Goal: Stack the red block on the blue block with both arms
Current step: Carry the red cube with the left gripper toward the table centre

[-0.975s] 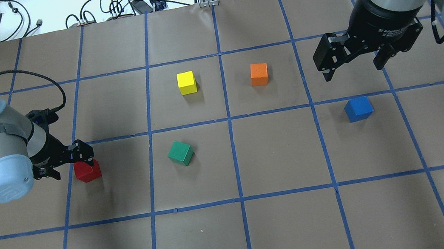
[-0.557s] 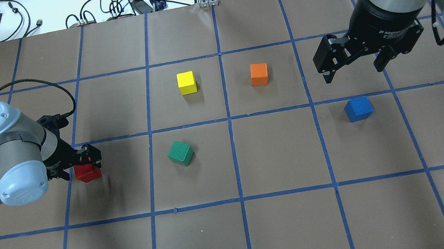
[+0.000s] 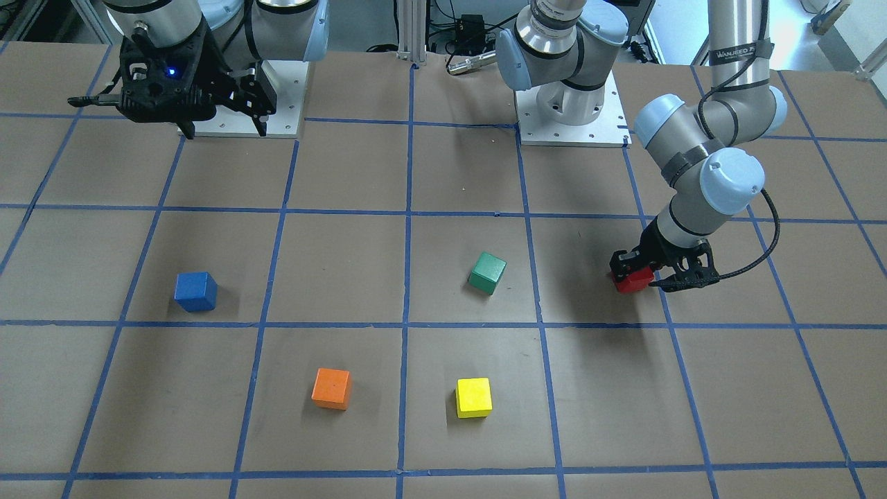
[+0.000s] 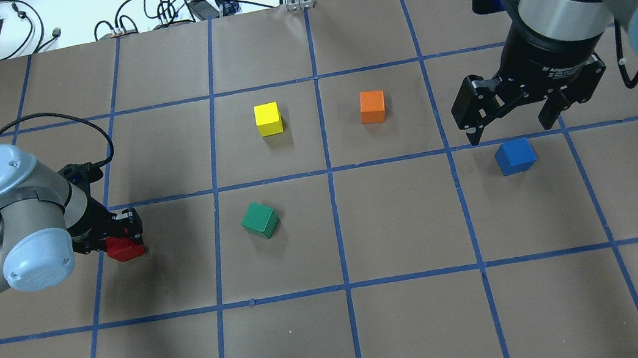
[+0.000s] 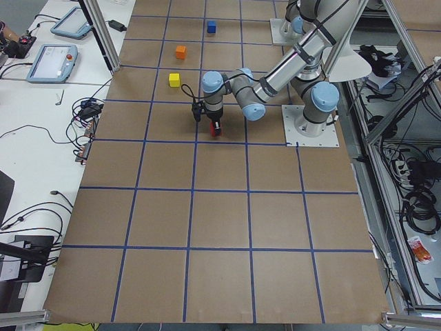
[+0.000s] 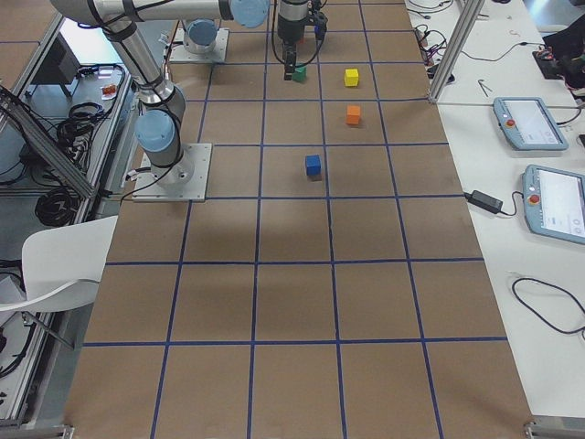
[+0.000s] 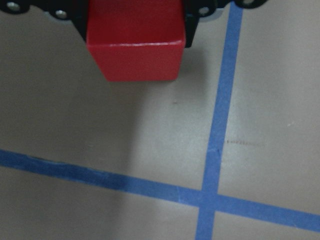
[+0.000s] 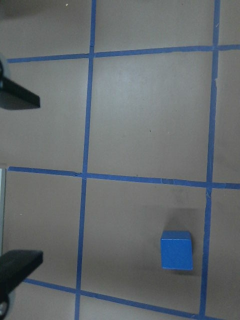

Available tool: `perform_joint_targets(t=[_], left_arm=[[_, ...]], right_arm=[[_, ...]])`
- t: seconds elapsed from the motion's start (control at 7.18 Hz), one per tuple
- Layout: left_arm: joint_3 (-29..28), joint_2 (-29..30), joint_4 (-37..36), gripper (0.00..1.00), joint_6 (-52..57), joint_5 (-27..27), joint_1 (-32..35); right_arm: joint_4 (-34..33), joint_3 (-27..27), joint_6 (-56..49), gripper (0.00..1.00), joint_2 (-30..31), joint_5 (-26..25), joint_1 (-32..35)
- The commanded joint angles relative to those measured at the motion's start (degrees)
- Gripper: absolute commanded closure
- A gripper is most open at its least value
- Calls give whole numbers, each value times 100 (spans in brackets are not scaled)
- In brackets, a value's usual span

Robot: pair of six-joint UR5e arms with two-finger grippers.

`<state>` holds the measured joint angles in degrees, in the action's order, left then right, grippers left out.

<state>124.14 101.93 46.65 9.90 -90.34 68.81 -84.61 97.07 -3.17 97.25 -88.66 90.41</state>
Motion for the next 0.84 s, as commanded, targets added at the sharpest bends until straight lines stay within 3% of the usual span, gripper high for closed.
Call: perform_joint_targets(t=[0.0, 0.28, 0.7], left_arm=[[-362, -313, 518, 100, -67, 33, 559], [-1186, -307, 1238, 100, -250, 51, 1630], [-1699, -35, 1111, 100, -2012, 236, 3292]], right_arm=[[-170, -99, 27, 0, -40, -19, -23], [-214, -162, 62, 0, -162, 51, -15], [-197, -127, 54, 0, -154, -55, -189]])
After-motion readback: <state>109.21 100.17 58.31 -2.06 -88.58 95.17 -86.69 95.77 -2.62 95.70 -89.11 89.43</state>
